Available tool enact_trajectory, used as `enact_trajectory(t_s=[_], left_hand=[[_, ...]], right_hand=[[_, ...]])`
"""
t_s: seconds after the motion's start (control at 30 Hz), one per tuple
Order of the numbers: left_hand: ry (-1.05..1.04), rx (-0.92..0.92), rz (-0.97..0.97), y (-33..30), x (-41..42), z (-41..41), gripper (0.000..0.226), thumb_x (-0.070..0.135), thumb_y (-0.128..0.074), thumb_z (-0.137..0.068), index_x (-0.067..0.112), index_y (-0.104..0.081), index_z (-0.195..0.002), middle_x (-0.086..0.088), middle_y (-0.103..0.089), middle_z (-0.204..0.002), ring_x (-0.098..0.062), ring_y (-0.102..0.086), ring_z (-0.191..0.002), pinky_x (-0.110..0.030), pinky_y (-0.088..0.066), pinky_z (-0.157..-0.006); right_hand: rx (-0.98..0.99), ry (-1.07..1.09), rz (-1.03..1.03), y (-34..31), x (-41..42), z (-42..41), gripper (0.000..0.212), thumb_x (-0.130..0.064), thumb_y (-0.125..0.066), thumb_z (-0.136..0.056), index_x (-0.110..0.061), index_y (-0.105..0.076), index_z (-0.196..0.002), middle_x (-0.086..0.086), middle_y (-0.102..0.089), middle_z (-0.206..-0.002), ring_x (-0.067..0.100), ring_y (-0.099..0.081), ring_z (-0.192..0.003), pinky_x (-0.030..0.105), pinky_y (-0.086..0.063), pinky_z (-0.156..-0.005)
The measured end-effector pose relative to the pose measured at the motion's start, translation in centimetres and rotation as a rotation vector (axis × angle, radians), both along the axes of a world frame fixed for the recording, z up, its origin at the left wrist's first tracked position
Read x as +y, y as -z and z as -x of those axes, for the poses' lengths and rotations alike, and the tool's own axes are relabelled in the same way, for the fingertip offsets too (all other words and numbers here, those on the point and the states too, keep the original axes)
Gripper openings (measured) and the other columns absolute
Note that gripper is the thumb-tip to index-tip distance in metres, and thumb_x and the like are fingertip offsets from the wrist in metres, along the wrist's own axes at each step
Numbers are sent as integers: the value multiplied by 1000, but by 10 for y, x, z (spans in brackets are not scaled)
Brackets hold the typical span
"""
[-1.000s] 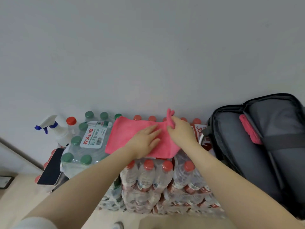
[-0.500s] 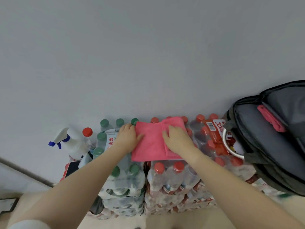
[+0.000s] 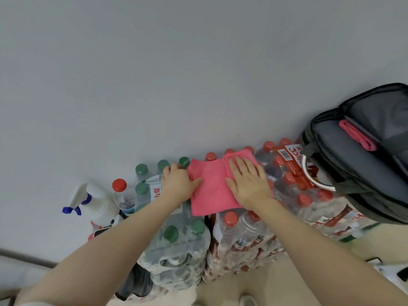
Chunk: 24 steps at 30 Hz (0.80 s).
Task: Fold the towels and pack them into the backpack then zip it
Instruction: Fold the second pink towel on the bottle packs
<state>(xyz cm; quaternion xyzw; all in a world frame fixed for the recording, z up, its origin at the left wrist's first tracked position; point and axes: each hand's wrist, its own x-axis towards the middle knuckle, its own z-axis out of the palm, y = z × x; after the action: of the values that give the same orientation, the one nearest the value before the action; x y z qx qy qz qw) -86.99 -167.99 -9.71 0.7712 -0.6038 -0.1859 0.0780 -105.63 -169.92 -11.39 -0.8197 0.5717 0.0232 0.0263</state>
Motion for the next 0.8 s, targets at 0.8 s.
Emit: enact_trajectory(t_s=[0.8], left_hand=[[611, 248, 199, -6, -31, 77, 40, 27, -52, -80, 6, -53, -114, -10, -53, -123, -26, -45, -118, -30, -29, -103]], right_hand=[[-760, 334, -235, -31, -1, 40, 67, -14, -61, -80, -12, -29, -139, 8, -45, -134, 23, -47, -119, 37, -40, -100]])
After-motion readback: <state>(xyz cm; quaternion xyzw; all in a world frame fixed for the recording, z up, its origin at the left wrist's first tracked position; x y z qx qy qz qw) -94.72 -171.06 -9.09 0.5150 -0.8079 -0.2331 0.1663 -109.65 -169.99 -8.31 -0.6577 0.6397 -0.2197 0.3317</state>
